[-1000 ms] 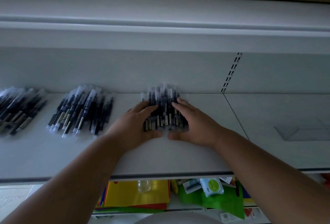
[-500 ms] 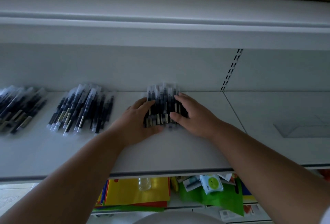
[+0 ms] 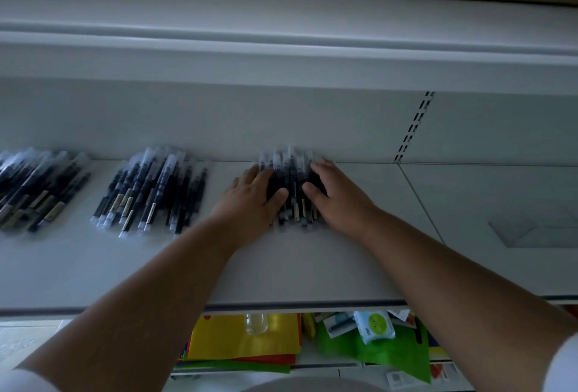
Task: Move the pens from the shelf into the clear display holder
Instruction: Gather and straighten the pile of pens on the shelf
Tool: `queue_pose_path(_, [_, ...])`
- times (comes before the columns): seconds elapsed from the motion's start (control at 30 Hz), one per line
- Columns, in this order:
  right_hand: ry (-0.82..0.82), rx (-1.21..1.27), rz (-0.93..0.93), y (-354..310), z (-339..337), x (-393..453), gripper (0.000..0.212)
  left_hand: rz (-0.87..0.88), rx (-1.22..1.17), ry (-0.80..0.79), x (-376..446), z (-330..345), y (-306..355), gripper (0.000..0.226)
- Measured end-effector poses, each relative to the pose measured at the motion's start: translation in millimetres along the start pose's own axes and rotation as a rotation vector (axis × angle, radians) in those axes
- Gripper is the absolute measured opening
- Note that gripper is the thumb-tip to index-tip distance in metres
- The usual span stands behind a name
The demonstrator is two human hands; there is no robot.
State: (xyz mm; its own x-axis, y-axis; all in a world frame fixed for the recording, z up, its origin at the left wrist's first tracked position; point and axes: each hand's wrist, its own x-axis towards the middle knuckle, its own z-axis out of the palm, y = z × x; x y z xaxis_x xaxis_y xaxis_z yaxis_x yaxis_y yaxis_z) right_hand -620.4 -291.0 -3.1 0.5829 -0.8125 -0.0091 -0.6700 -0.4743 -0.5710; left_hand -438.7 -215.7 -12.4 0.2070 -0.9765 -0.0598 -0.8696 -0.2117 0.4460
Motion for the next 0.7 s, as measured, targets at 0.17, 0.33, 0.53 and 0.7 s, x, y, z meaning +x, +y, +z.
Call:
queue_pose_path(0.17, [-0.019, -0.006, 0.016, -5, 5, 5, 0.061, 0.033, 0.022, 0.024, 5, 3, 5, 0.069])
queue_pose_path(0.33, [0.035, 0.039, 0.021, 2, 6, 4, 0.057, 0.018, -0.035, 0.042, 2, 4, 1, 0.070])
queue_pose_path(0.53, [0.033, 0.070, 0.028, 4, 6, 6, 0.061, 0.005, -0.082, 0.121, -7, 2, 0, 0.064])
queue_pose_path(0.7, [0.066, 0.069, 0.059, 1, 9, 17, 0.067, -0.021, -0.091, 0.150, -23, -1, -1, 0.065])
